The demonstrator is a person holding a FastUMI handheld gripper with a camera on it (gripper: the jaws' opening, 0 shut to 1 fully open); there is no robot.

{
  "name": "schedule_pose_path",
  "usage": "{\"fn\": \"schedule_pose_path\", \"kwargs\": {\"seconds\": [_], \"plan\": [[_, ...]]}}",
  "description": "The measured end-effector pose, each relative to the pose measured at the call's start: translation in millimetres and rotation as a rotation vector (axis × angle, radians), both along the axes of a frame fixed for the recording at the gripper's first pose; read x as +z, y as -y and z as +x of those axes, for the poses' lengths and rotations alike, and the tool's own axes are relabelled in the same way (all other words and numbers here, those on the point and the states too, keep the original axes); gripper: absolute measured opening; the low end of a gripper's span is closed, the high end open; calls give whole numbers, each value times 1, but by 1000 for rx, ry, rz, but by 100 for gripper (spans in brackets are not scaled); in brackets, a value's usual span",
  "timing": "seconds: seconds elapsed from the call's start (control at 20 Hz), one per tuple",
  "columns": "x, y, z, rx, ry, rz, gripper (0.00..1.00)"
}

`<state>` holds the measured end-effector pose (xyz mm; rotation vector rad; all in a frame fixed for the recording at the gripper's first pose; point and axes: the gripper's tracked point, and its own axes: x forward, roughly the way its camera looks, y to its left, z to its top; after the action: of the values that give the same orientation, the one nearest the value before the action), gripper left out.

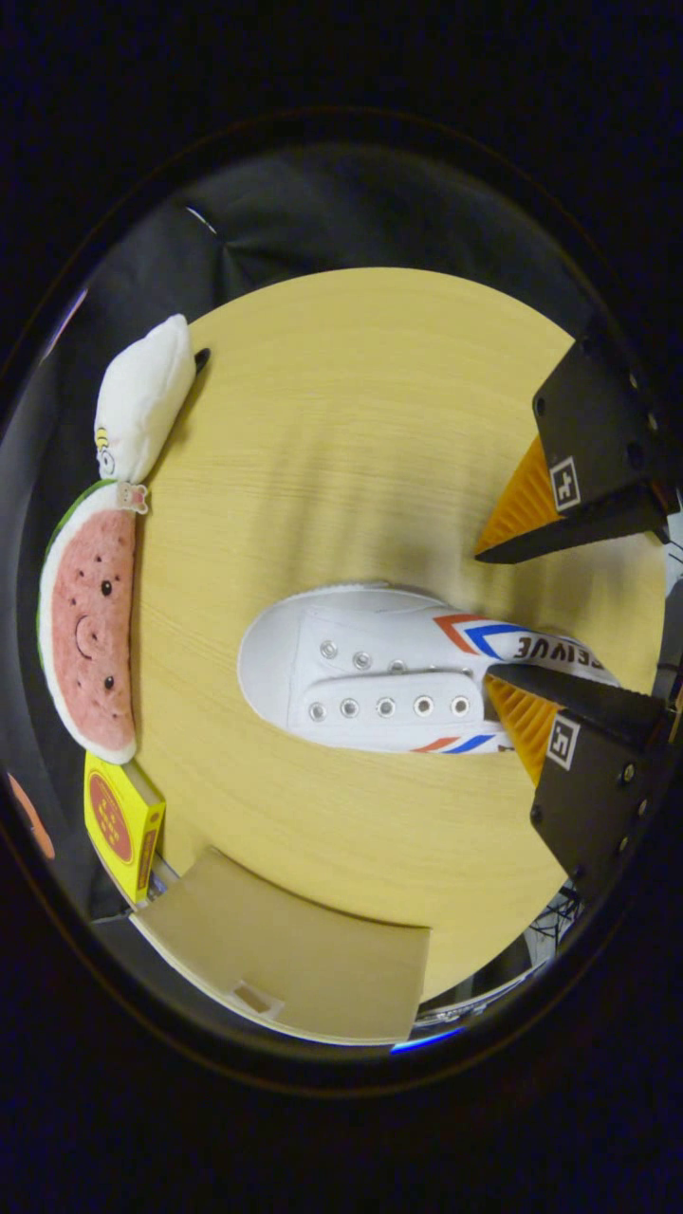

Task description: Open the storage box then place both shoes into the box .Put the left shoe in first, then the right shoe, with the right side of both shoes facing outward in a uniform manner.

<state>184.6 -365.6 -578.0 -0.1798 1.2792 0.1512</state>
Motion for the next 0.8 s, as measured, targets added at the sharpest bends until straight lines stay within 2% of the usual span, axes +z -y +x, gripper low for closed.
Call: {"fn": "schedule_pose_path", "kwargs": {"seconds": [0.15,0.2,0.3,0.5,0.8], "plan": [[1,-8,-2,-32,-27,58,21],[2,-6,-2,-33,-29,61,21],[0,-4,-2,-96,-59,111,2],[6,-9,-7,-136,-59,245,1],[15,-21,-25,-262,-90,419,1]]}}
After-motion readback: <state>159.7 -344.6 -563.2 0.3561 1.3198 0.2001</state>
